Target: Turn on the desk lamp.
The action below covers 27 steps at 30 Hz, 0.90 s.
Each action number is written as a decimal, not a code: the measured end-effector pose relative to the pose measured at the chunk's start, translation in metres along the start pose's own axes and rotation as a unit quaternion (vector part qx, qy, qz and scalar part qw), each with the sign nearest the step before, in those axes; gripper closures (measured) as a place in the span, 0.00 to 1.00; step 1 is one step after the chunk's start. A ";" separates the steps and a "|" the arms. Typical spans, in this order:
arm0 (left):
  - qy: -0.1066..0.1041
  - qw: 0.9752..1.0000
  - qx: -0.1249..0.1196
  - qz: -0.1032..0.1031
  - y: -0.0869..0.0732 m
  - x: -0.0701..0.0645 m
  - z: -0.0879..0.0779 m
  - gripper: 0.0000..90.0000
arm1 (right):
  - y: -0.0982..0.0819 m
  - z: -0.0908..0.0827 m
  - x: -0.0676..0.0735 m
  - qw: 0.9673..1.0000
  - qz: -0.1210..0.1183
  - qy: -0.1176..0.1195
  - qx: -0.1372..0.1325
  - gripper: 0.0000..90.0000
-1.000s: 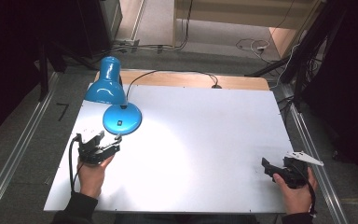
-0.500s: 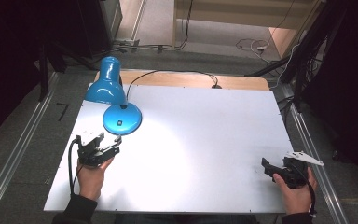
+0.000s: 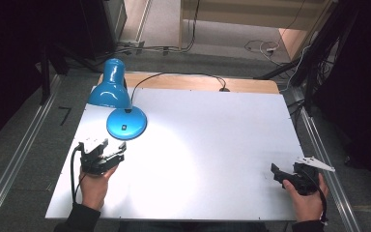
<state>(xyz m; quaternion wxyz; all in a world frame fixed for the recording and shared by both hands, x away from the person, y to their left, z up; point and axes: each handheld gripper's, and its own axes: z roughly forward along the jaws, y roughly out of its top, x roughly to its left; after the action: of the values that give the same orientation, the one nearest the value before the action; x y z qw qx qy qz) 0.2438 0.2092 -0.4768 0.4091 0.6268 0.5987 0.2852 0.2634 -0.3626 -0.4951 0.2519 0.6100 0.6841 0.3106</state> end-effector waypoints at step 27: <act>-0.003 1.000 -0.002 -0.003 -0.005 -0.002 -0.011 0.37 | 0.000 0.000 0.000 1.000 0.000 -0.002 0.000 0.12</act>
<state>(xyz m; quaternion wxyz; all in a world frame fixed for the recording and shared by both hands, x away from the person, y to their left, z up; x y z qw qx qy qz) 0.2313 0.2088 -0.4750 0.4132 0.6248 0.5987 0.2837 0.2631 -0.3623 -0.4948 0.2526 0.6108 0.6837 0.3094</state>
